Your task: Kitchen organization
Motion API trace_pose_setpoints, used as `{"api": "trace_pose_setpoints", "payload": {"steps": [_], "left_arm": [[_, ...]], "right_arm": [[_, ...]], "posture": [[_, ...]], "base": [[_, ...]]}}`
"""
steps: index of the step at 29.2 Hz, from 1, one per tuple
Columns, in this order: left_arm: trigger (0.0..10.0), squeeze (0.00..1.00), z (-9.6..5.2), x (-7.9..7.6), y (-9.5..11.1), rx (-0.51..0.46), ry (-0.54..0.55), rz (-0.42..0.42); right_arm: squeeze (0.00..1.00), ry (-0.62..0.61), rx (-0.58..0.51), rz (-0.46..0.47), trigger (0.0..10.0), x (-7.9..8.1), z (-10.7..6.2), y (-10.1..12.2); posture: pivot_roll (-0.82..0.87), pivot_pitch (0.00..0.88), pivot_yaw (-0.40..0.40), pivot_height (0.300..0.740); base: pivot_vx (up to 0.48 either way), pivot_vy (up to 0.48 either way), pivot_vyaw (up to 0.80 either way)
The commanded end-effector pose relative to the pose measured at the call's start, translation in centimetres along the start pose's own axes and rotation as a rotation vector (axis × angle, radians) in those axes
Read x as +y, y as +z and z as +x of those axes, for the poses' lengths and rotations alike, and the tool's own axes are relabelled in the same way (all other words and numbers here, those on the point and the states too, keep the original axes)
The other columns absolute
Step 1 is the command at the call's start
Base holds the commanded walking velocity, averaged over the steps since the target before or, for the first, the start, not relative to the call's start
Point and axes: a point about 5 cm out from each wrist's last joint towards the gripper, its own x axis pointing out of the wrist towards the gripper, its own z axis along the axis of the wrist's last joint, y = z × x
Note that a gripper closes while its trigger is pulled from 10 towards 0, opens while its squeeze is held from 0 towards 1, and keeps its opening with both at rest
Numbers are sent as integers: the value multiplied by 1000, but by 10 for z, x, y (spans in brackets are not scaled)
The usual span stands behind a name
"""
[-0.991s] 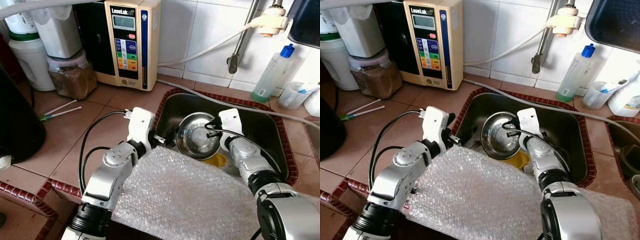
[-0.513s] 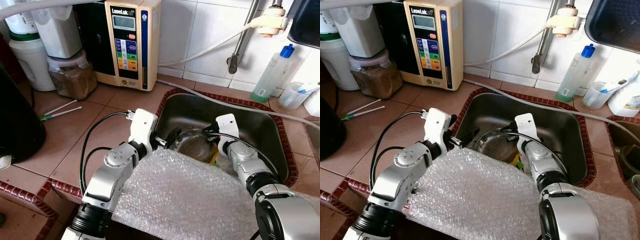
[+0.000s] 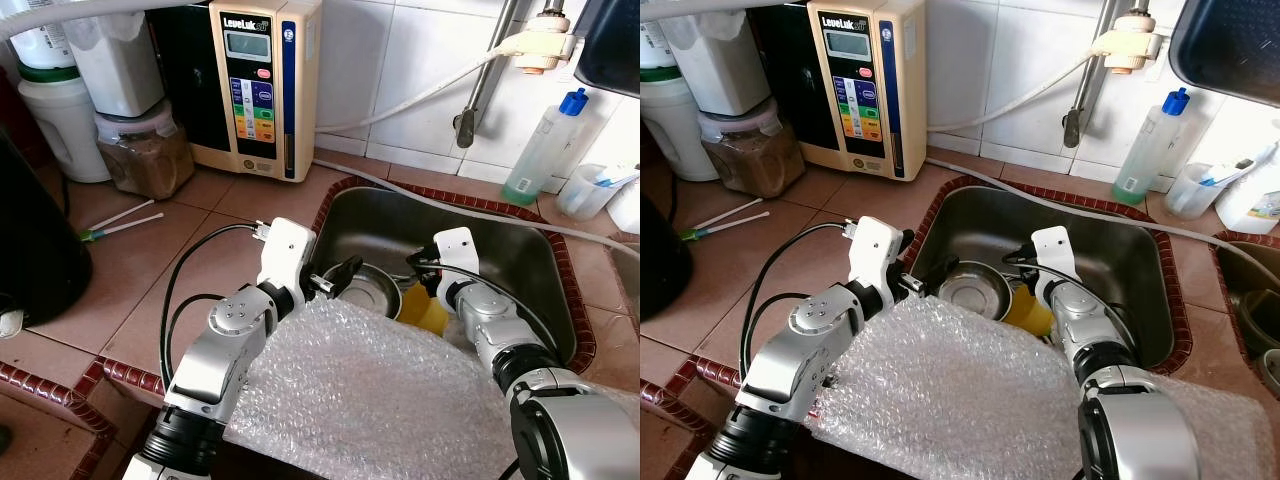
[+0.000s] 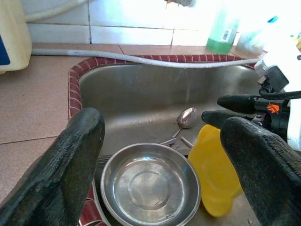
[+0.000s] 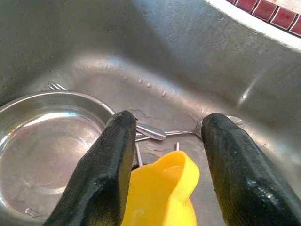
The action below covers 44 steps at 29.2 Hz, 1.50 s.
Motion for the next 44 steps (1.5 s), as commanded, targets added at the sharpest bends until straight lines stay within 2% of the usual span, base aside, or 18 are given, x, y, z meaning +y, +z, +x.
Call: {"api": "trace_pose_setpoints", "payload": {"steps": [1, 6, 10, 17, 24, 25, 29, 33, 37, 40, 41, 44], "left_arm": [[10000, 1000, 0, -4, 1, 6, -10, 17], [10000, 1000, 0, -4, 1, 9, -9, 21], [10000, 1000, 0, -4, 1, 9, -3, 23], [10000, 1000, 1, -3, 1, 9, 6, 26], [10000, 1000, 1, 4, 3, -10, 82, 28], [10000, 1000, 0, 15, 7, -45, 181, 29], [10000, 1000, -1, 25, 14, -93, 263, 11], [10000, 1000, -4, 28, 20, -137, 289, 4], [10000, 1000, -6, 30, 19, -141, 325, 42], [10000, 1000, -10, 32, 19, -146, 323, 89], [10000, 1000, -14, 36, 17, -129, 345, 98], [10000, 1000, -16, 40, 13, -101, 354, 62]], "right_arm": [[1000, -1, -10, 8, 10000, -2, 0, 4], [1000, 6, -19, 14, 10000, -2, 1, 6], [1000, -14, -136, 50, 10000, -5, 1, 24], [1000, -24, -159, 48, 10000, -8, 0, 29], [1000, -53, -262, 79, 10000, -14, -2, 42], [1000, -70, -307, 80, 10000, -19, -4, 48], [1000, -83, -338, 71, 10000, -24, -7, 52], [1000, -51, -373, 46, 10000, -26, -10, 56], [1000, -15, -417, -17, 10000, -26, -15, 62], [1000, -2, -465, -47, 10000, -33, -23, 70], [1000, -18, -490, -67, 10000, -40, -29, 74], [1000, -7, -515, -75, 10000, -44, -37, 77]], "posture": [[126, 0, -13, 740], [123, 0, -12, 740], [122, 0, -13, 740], [122, 0, -17, 740], [123, 0, -18, 740], [122, 0, -18, 740], [118, 0, -19, 740], [113, 0, -16, 740], [111, 0, -7, 740], [110, 0, 3, 740], [109, 0, 4, 740], [104, 0, 12, 740]], "base": [[0, 0, 0], [0, 0, 0], [0, 0, 0], [0, 0, 0], [0, 0, 0], [0, 0, 0], [0, 0, 0], [0, 0, 0], [0, 0, 0], [0, 0, 0], [0, 0, 0], [0, 0, 0]]}}
